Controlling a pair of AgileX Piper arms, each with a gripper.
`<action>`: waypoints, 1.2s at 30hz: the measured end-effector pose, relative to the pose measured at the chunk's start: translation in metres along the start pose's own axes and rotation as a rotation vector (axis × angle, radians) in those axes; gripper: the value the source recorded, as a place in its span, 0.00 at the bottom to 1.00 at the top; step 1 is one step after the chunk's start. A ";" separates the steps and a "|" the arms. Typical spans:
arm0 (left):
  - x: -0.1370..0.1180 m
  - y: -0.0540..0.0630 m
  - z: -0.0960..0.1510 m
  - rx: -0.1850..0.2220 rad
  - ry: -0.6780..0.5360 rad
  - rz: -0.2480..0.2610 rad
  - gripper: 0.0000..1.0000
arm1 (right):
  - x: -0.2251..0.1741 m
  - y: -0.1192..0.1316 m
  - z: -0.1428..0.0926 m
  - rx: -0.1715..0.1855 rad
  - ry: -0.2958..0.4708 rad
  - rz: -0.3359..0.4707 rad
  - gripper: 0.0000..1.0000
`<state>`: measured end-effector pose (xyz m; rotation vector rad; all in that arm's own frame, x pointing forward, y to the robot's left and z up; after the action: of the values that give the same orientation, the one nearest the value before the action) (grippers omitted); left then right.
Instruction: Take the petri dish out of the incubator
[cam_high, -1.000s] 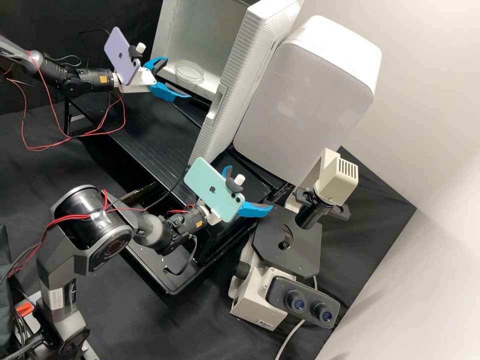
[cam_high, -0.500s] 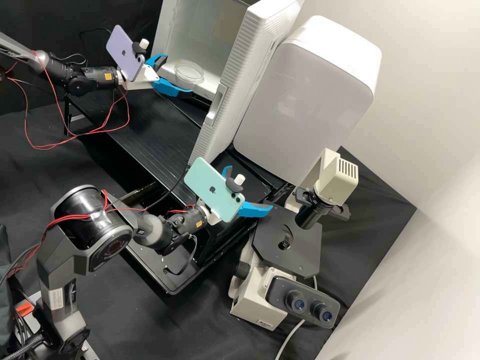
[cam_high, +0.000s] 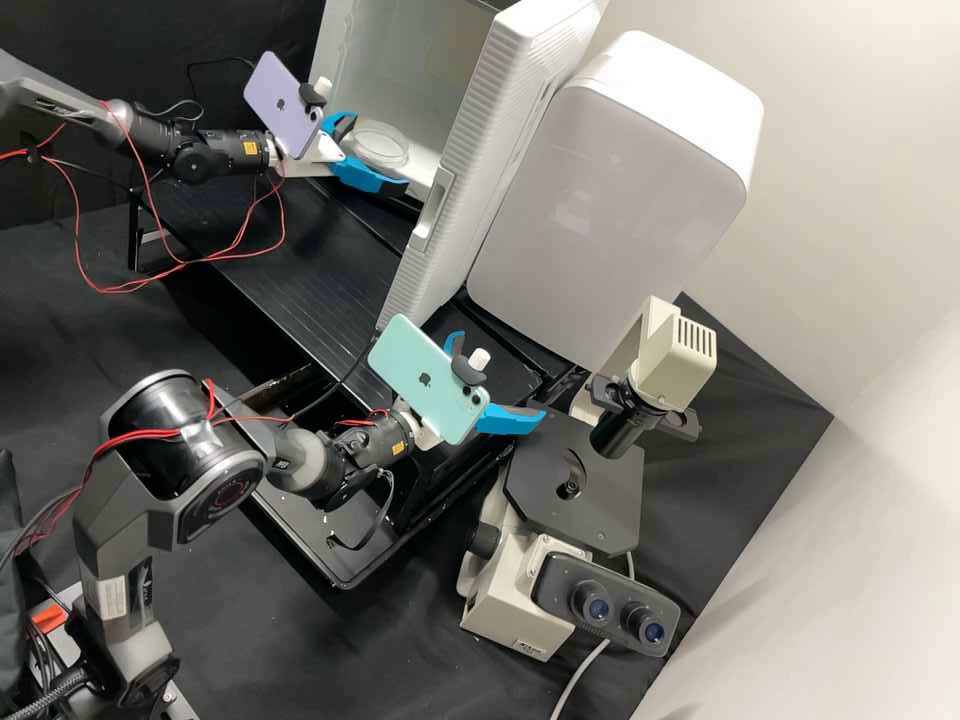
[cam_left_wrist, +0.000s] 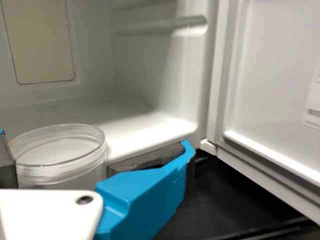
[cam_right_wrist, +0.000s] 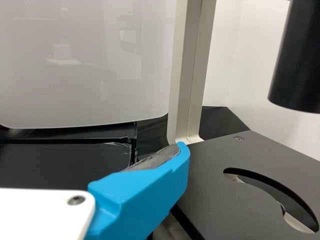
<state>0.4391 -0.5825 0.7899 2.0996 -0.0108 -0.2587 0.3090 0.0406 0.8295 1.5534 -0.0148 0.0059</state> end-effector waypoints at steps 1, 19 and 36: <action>0.001 0.000 -0.003 -0.003 0.010 -0.001 1.00 | 0.000 0.000 0.000 0.000 0.000 0.000 1.00; 0.014 0.005 -0.023 -0.042 0.122 -0.022 1.00 | 0.000 0.000 0.000 0.000 0.000 0.000 1.00; 0.029 0.018 -0.020 -0.061 0.156 -0.053 1.00 | 0.000 0.000 0.000 0.000 0.000 0.000 1.00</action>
<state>0.4729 -0.5780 0.8104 2.0557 0.1447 -0.1246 0.3090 0.0406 0.8295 1.5534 -0.0148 0.0059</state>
